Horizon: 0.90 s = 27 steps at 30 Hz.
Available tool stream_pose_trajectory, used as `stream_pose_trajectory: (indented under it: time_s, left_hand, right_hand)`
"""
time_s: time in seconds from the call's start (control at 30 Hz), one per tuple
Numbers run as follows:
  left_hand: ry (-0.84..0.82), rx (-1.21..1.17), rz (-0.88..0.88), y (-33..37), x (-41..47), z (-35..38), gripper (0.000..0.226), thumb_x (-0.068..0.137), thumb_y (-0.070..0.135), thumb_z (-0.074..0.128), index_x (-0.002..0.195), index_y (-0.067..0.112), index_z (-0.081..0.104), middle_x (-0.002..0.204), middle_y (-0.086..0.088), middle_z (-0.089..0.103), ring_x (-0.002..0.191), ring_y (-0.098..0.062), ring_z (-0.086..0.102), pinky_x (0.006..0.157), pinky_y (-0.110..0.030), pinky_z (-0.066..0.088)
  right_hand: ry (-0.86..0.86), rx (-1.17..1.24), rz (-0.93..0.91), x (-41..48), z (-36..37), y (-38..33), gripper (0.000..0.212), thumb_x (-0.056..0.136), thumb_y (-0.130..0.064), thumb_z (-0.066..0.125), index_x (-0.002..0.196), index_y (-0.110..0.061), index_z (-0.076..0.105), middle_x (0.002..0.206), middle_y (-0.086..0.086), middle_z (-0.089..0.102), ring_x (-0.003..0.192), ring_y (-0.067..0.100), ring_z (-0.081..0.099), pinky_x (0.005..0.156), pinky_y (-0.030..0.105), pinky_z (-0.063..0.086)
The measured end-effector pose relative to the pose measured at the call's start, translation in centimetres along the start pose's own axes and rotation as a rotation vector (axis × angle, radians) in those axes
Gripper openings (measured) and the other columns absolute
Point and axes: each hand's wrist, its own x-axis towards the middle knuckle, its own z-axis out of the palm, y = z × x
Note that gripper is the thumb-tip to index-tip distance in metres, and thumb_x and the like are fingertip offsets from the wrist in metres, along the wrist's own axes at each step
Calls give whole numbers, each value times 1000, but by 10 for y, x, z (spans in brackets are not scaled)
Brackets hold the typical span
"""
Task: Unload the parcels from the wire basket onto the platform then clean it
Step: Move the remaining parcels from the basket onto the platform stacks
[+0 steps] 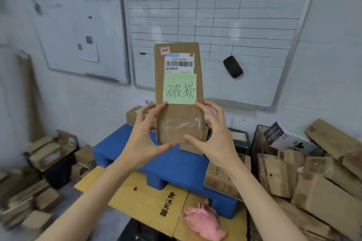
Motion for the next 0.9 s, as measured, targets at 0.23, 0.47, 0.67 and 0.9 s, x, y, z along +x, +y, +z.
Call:
stream_pose_trajectory:
  time_s: [0.23, 0.47, 0.67, 0.9]
  left_hand:
    - [88, 14, -52, -38, -24, -87, 103, 64, 30, 90, 149, 38, 32, 143, 9, 29, 130, -7, 41, 96, -15, 45]
    - [174, 31, -96, -75, -34, -137, 102, 65, 27, 90, 149, 34, 32, 145, 11, 29, 129, 1, 39, 94, -7, 41]
    - [247, -61, -213, -115, -26, -166, 104, 64, 31, 88, 149, 29, 28, 143, 31, 36, 131, 12, 37, 92, -3, 40]
    - [230, -16, -256, -175, 12, -195, 99, 64, 42, 87, 146, 35, 32, 142, 35, 39, 135, 8, 36, 102, -23, 43]
  right_hand:
    - [-72, 121, -99, 29, 78, -52, 81, 77, -27, 84, 145, -37, 41, 150, -19, 24, 135, -17, 22, 97, -3, 26]
    - [-159, 214, -148, 60, 139, -77, 81, 79, -26, 83, 147, -35, 39, 149, -22, 23, 133, -10, 32, 99, 24, 48]
    - [-192, 400, -79, 92, 207, -66, 96, 75, -33, 85, 151, -42, 27, 150, -24, 24, 141, 6, 32, 106, 49, 46]
    - [-220, 569, 18, 151, 275, -45, 92, 80, -27, 82, 149, -48, 25, 145, -35, 29, 134, -8, 36, 106, 46, 48]
